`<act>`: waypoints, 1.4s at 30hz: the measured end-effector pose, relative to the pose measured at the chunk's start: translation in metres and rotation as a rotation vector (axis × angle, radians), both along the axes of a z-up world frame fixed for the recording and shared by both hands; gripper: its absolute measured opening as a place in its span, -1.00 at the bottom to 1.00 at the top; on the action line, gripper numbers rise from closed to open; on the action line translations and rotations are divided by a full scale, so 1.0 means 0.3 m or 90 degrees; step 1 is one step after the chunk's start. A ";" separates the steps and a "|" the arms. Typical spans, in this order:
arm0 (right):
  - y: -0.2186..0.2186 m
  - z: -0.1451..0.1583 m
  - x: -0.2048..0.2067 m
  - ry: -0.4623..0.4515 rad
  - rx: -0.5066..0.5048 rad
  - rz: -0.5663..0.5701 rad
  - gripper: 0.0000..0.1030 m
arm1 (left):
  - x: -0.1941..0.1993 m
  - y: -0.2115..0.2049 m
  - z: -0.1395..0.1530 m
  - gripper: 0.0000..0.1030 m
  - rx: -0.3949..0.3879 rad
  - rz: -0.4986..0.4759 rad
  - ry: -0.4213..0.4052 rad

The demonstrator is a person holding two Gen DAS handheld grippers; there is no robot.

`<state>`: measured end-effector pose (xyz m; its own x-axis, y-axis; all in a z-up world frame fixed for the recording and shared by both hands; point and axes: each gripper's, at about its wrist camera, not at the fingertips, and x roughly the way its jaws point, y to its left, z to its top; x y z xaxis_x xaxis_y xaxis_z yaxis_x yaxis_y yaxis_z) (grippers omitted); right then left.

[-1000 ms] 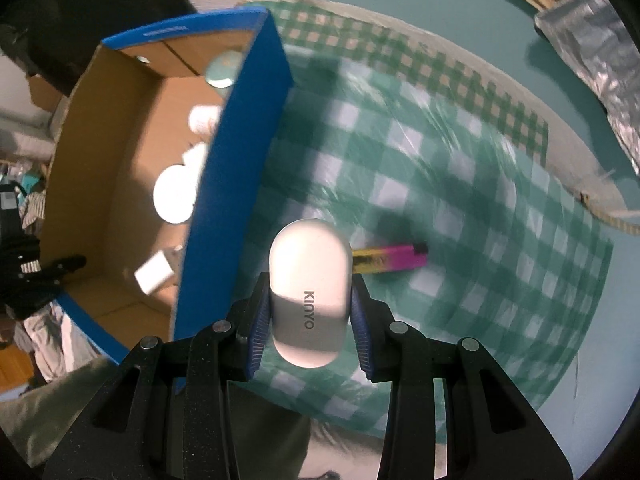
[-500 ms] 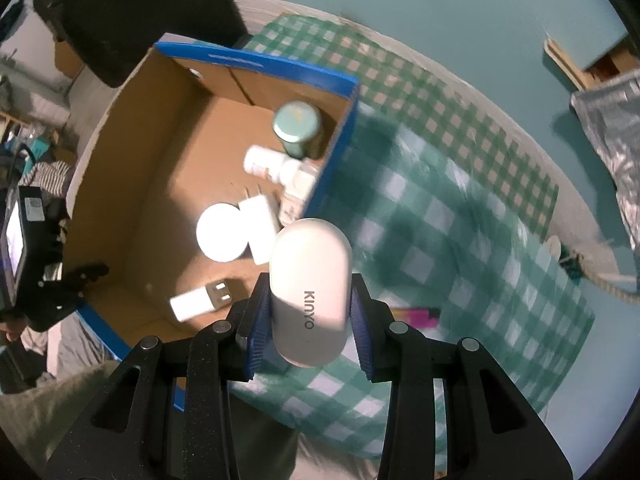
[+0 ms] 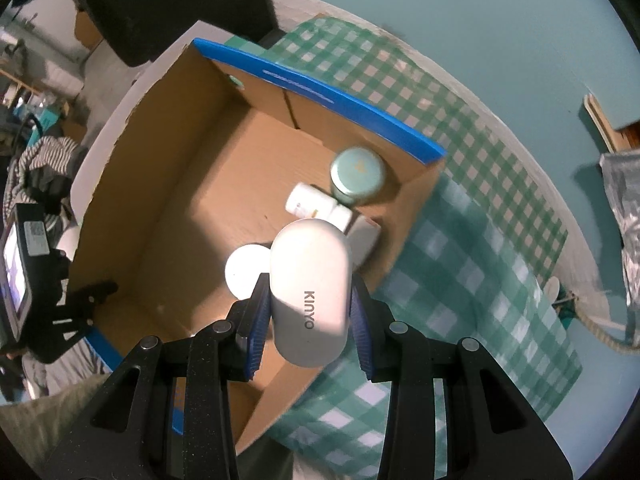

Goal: Organize rigid objects
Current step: 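Carry the white oval case into the box and release it, then move the right gripper back to the pink-gold SANY lighter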

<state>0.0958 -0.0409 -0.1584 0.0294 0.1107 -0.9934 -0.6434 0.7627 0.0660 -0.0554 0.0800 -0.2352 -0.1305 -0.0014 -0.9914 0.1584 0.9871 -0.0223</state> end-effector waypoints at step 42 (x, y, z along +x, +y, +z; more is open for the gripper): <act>-0.082 0.032 0.041 -0.009 0.017 -0.058 0.35 | 0.007 -0.008 -0.003 -0.77 0.004 0.003 0.006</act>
<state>0.1080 -0.0654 -0.1489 0.0545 0.1333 -0.9896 -0.5720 0.8165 0.0785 -0.0534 0.0775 -0.2361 -0.1398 0.0043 -0.9902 0.1533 0.9880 -0.0173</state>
